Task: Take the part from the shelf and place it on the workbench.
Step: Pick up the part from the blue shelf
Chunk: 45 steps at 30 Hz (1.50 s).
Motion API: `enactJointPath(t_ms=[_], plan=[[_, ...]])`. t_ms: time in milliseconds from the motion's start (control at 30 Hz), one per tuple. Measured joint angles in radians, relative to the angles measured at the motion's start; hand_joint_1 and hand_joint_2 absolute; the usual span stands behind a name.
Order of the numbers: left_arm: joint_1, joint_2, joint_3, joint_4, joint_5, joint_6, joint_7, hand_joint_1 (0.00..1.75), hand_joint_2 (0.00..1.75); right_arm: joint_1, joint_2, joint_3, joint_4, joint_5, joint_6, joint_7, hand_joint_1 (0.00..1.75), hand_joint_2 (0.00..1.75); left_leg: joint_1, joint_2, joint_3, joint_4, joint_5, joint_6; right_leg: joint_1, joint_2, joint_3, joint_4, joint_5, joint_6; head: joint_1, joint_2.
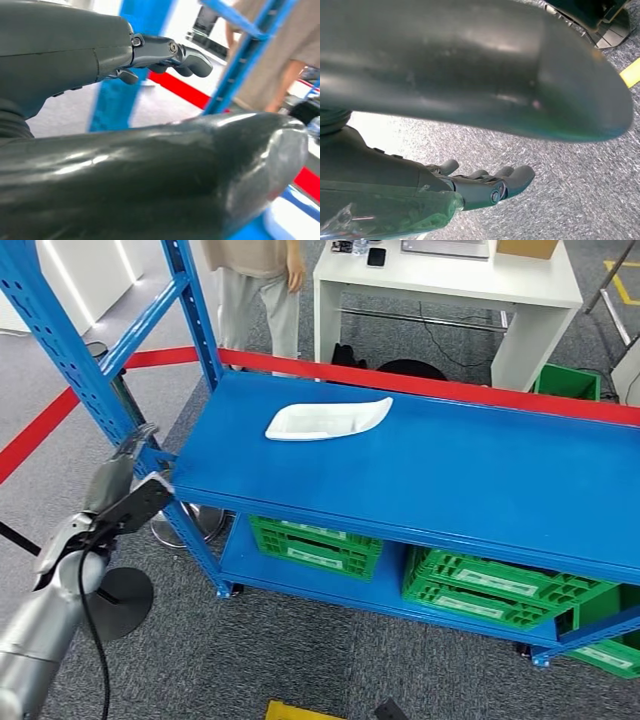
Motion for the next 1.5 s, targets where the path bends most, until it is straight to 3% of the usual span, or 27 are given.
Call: enactJointPath(t_ms=[200, 533, 933, 1100, 1500], plan=[[-0.072, -0.046, -0.084, 0.038, -0.016, -0.009, 0.017, 0.00, 0.00, -0.007, 0.000, 0.007, 0.000, 0.007, 0.008, 0.003, 0.00, 0.00, 0.000, 0.000, 0.000, 0.000, 0.001, 0.000, 0.000, 0.001, 0.005, 0.000, 0.002, 0.001, 0.000, 0.000], [-0.242, -0.035, -0.198, 0.244, -0.051, -0.069, 0.020, 0.00, 0.00, -0.010, 0.000, 0.024, 0.000, 0.009, 0.018, 0.007, 0.00, 0.00, 0.000, 0.000, 0.000, 0.000, 0.002, -0.002, 0.000, 0.001, 0.005, 0.000, 0.003, 0.000, 0.000, 0.000], [-0.353, -0.038, -0.321, 0.404, -0.118, -0.111, 0.034, 0.00, 0.00, -0.011, 0.000, 0.039, 0.000, 0.009, 0.024, 0.008, 0.00, 0.00, 0.000, 0.000, 0.000, 0.000, 0.002, -0.002, 0.000, 0.001, 0.005, 0.000, 0.003, 0.000, 0.000, 0.000], [-0.428, 0.002, -0.402, 0.499, -0.192, -0.167, 0.045, 0.00, 0.00, -0.009, 0.000, 0.045, 0.000, 0.006, 0.024, 0.015, 0.00, 0.00, 0.000, 0.001, 0.000, 0.000, 0.003, -0.002, 0.001, 0.002, 0.005, 0.001, 0.003, 0.000, 0.000, 0.000], [-0.644, 0.152, -0.660, 0.611, -0.386, -0.307, -0.068, 0.00, 0.00, -0.011, -0.001, 0.056, 0.000, 0.007, 0.039, 0.020, 0.00, 0.00, 0.001, 0.001, 0.000, 0.000, 0.003, -0.002, 0.001, 0.002, 0.005, 0.001, 0.003, 0.000, 0.000, 0.000]])
